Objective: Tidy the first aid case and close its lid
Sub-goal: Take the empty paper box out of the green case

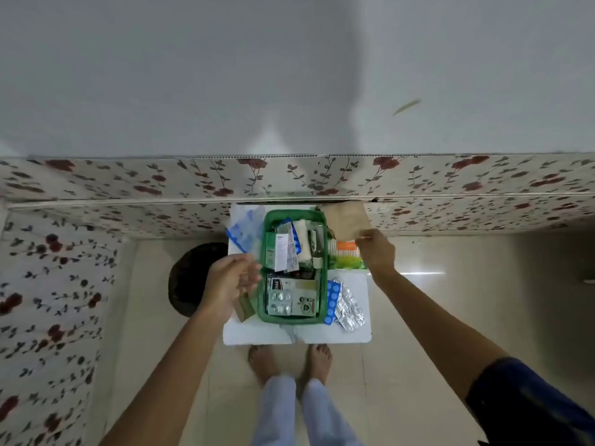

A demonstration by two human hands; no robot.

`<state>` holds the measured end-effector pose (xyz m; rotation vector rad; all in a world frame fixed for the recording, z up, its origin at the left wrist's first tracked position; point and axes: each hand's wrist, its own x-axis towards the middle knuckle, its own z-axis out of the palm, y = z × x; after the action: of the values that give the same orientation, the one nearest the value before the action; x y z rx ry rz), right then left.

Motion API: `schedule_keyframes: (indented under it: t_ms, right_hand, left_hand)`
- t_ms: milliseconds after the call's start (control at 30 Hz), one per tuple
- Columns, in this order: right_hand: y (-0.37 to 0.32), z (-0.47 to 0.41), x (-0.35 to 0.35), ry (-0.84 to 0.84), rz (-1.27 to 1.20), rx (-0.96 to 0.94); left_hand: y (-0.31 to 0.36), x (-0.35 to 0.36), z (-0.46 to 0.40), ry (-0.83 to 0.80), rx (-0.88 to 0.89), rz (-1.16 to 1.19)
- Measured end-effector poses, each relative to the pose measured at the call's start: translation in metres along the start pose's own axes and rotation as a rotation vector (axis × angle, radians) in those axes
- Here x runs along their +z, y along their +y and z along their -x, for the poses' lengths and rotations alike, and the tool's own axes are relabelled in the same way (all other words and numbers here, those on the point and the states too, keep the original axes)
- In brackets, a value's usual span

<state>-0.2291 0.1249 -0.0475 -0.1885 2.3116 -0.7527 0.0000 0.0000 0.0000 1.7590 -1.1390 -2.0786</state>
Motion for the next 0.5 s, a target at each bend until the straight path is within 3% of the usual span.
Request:
schedule_keyframes:
  t_ms: [233, 367, 500]
  right_hand:
    - [-0.009, -0.096, 0.024, 0.082, 0.25, 0.28]
    - [-0.006, -0.117, 0.025, 0.111, 0.265, 0.238]
    - [-0.011, -0.109, 0.003, 0.164, 0.09, 0.159]
  left_hand:
    - [0.003, 0.02, -0.106, 0.283, 0.386, -0.49]
    - [-0.001, 0.019, -0.144, 0.33, 0.434, -0.683]
    - [0.0, 0.019, -0.156, 0.273, 0.481, -0.762]
